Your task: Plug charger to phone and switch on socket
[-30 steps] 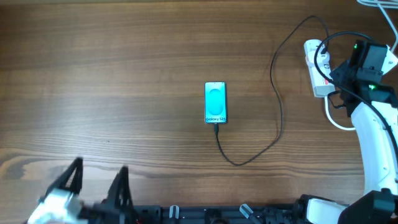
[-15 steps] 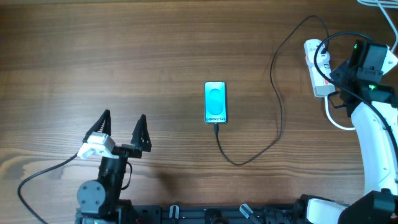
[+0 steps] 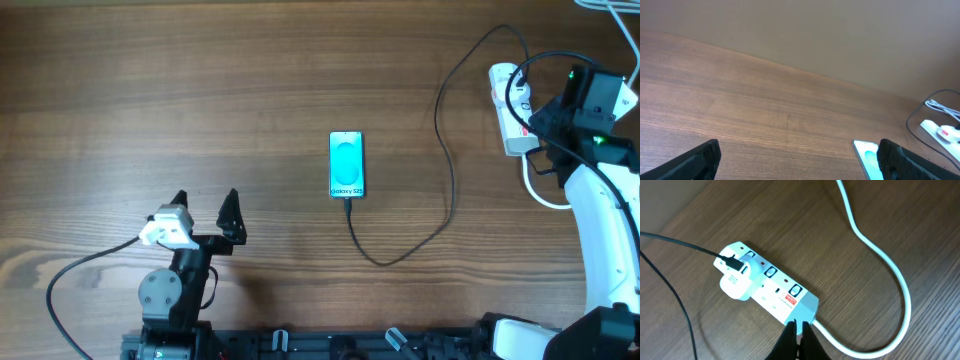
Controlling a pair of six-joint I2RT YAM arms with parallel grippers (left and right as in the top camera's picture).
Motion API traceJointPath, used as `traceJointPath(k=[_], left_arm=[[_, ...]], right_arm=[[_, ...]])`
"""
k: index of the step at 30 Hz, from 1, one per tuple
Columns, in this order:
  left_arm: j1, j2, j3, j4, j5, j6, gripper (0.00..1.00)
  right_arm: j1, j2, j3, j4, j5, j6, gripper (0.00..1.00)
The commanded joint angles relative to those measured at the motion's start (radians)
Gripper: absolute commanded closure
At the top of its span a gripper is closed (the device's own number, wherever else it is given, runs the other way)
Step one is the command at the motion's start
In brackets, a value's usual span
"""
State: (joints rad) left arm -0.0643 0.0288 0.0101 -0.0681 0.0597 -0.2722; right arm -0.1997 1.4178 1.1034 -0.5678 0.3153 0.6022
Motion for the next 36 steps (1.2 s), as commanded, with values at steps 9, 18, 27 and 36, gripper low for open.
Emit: traceJointPath(k=[9, 18, 27, 36], left_arm=[[0.002, 0.008, -0.004, -0.006, -0.009, -0.008, 0.0], [0.002, 0.008, -0.004, -0.006, -0.009, -0.008, 0.0], [0.002, 0.008, -0.004, -0.006, -0.009, -0.008, 0.0], [0.002, 0.008, -0.004, -0.006, -0.009, -0.008, 0.0]], right_arm=[[-0.099, 0.195, 0.01, 0.166, -0.224, 0.052, 0.96], [-0.099, 0.475, 0.162, 0.23, -0.295, 0.027, 0.95], [-0.095, 0.509, 0.169, 0.349, -0.31, 0.026, 0.96], [-0.067, 0.554, 0.169, 0.37, -0.259, 0.026, 0.96]])
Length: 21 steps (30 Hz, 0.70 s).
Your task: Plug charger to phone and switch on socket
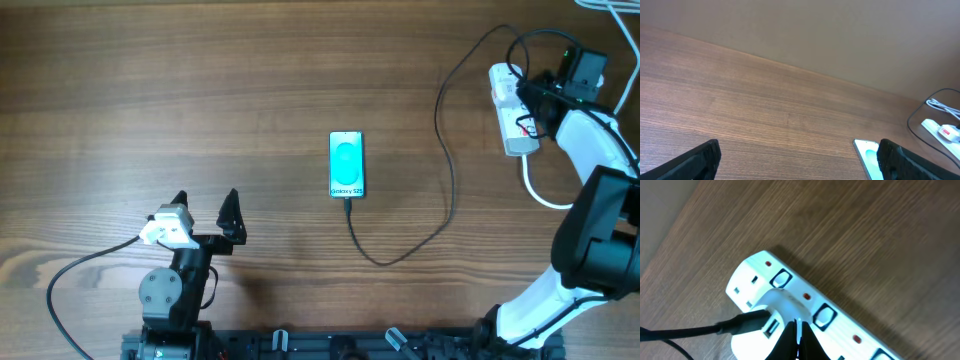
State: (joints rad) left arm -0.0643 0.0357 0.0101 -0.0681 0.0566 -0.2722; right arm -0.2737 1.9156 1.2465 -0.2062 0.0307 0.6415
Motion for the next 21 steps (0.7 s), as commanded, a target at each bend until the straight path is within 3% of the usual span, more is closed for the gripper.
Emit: traceJointPath(k=[1, 21], left_arm=[[0.002, 0.001, -0.004, -0.006, -0.006, -0.008, 0.0], [0.002, 0.001, -0.004, -0.006, -0.006, -0.008, 0.0]], right_arm=[[0.007, 0.063, 0.026, 0.01, 0.024, -0.011, 0.96], [0.009, 0.134, 0.025, 0.065, 0.039, -0.027, 0.95]])
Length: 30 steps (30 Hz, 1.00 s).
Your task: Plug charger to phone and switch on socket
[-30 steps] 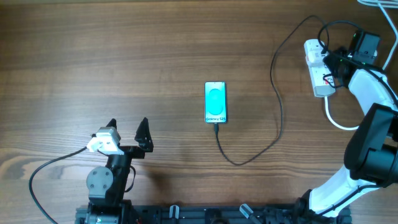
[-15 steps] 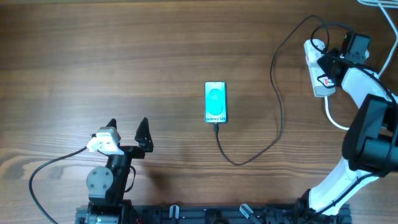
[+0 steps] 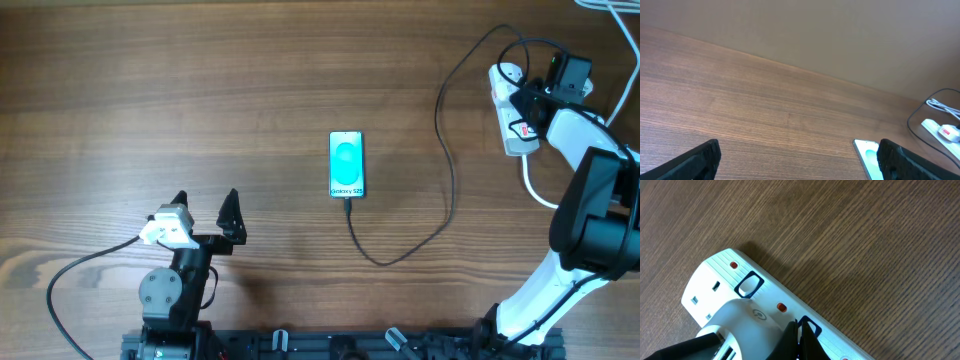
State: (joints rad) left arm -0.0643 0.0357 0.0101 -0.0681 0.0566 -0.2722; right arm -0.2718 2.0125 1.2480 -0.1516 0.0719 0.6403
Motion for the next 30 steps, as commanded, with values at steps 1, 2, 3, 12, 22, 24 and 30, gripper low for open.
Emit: traceJointPath(k=[1, 2, 3, 12, 22, 24, 30], left_arm=[[0.002, 0.001, -0.004, -0.006, -0.006, -0.008, 0.0], [0.002, 0.001, -0.004, -0.006, -0.006, -0.008, 0.0], [0.002, 0.001, -0.004, -0.006, -0.006, -0.008, 0.0], [0.002, 0.003, -0.004, -0.006, -0.006, -0.008, 0.0], [0.002, 0.004, -0.004, -0.006, -0.006, -0.008, 0.0], [0.002, 0.004, -0.004, -0.006, -0.006, -0.008, 0.0], [0.002, 0.004, -0.004, -0.006, -0.006, -0.008, 0.0]], right_arm=[[0.007, 0.043, 0.023, 0.013, -0.016, -0.039, 0.96], [0.007, 0.051, 0.023, 0.011, -0.033, -0.04, 0.96], [0.007, 0.056, 0.023, 0.009, -0.06, -0.051, 0.96], [0.055, 0.058, 0.024, -0.018, -0.1, -0.131, 0.96], [0.131, 0.058, 0.023, -0.06, -0.092, -0.166, 0.96], [0.131, 0.058, 0.023, -0.072, -0.092, -0.167, 0.95], [0.124, 0.01, 0.025, -0.176, -0.069, -0.169, 0.96]])
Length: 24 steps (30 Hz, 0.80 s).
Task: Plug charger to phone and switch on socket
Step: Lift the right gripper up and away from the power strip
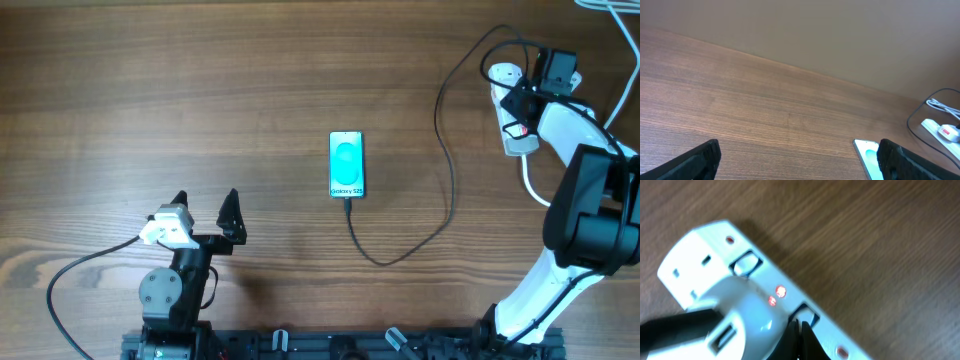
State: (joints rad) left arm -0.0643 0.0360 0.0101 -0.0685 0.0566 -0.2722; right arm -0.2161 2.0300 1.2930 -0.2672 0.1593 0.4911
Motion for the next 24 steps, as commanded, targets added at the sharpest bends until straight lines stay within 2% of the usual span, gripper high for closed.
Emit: traceJointPath(k=[1, 5, 11, 13, 17, 24], left_arm=[[0.002, 0.003, -0.004, -0.006, -0.006, -0.008, 0.0], [0.002, 0.003, -0.004, -0.006, -0.006, -0.008, 0.0], [0.002, 0.003, -0.004, -0.006, -0.006, -0.008, 0.0], [0.002, 0.003, -0.004, -0.006, -0.006, -0.008, 0.0], [0.002, 0.003, -0.004, -0.006, -0.006, -0.008, 0.0], [0.002, 0.003, -0.004, -0.006, -0.006, -0.008, 0.0]], right_arm=[[0.064, -0.045, -0.02, -0.087, -0.118, -0.019, 0.96], [0.061, -0.214, -0.021, -0.251, 0.029, -0.019, 0.95], [0.062, -0.464, -0.021, -0.446, 0.04, -0.017, 0.96], [0.062, -0.551, -0.021, -0.524, 0.002, -0.024, 0.96], [0.062, -0.731, -0.022, -0.631, -0.097, -0.129, 0.95], [0.061, -1.138, -0.022, -0.82, -0.187, -0.23, 0.96]])
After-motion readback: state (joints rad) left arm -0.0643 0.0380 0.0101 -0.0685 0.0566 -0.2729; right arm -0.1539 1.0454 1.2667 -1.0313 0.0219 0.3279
